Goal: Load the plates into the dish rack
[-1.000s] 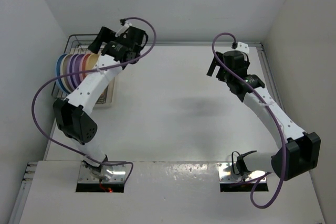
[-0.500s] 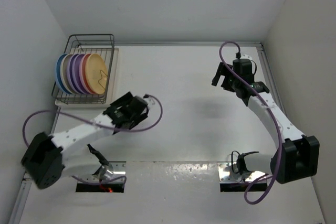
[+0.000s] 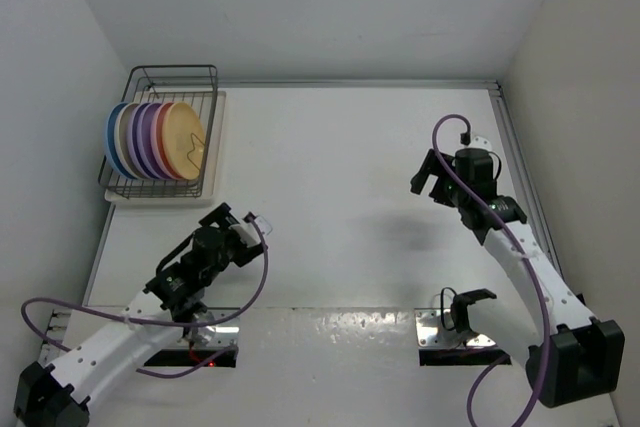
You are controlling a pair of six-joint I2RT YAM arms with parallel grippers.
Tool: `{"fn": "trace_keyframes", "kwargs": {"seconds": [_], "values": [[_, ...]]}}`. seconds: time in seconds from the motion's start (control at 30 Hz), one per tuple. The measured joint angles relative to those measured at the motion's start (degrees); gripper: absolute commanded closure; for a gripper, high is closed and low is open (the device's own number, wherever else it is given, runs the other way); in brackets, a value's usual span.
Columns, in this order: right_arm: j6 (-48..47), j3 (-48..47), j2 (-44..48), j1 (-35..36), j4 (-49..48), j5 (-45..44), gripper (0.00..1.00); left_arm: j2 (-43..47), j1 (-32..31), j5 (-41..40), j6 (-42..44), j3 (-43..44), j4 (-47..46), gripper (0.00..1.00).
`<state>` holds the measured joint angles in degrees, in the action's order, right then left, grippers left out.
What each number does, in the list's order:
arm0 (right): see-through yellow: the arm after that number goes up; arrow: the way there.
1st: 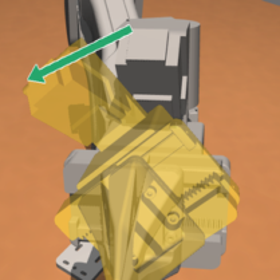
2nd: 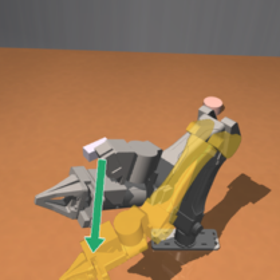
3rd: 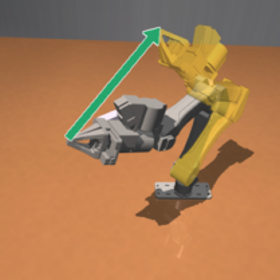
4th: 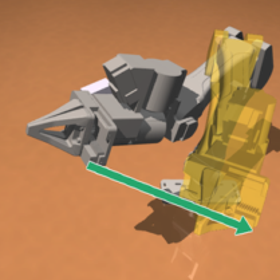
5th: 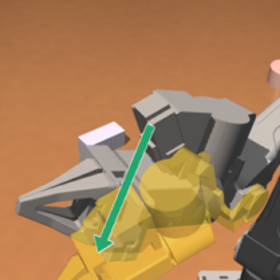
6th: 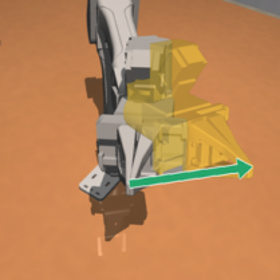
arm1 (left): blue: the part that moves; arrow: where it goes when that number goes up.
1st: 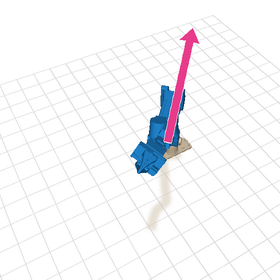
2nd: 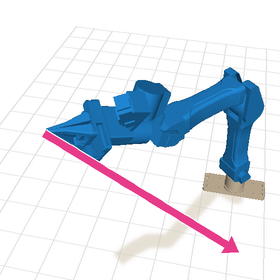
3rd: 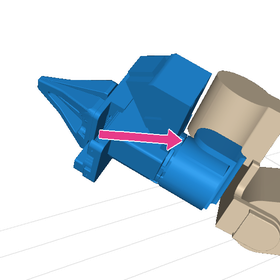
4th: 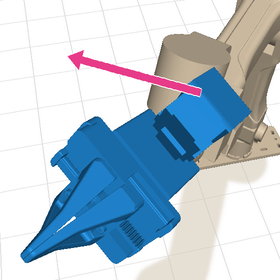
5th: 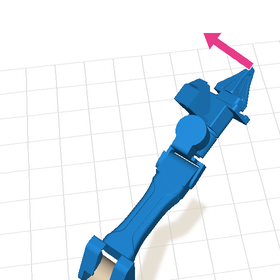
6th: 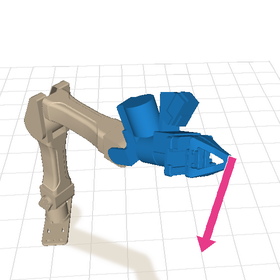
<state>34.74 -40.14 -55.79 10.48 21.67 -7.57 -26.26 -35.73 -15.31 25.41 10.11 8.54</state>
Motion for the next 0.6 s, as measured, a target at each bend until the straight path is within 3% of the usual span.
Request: {"fn": "trace_keyframes", "kwargs": {"seconds": [0.6], "values": [[1.49,6.64,11.10,0.00,7.52,0.11,0.01,5.75,2.43,12.55,-2.43,-1.64,-0.33,0.00]]}}
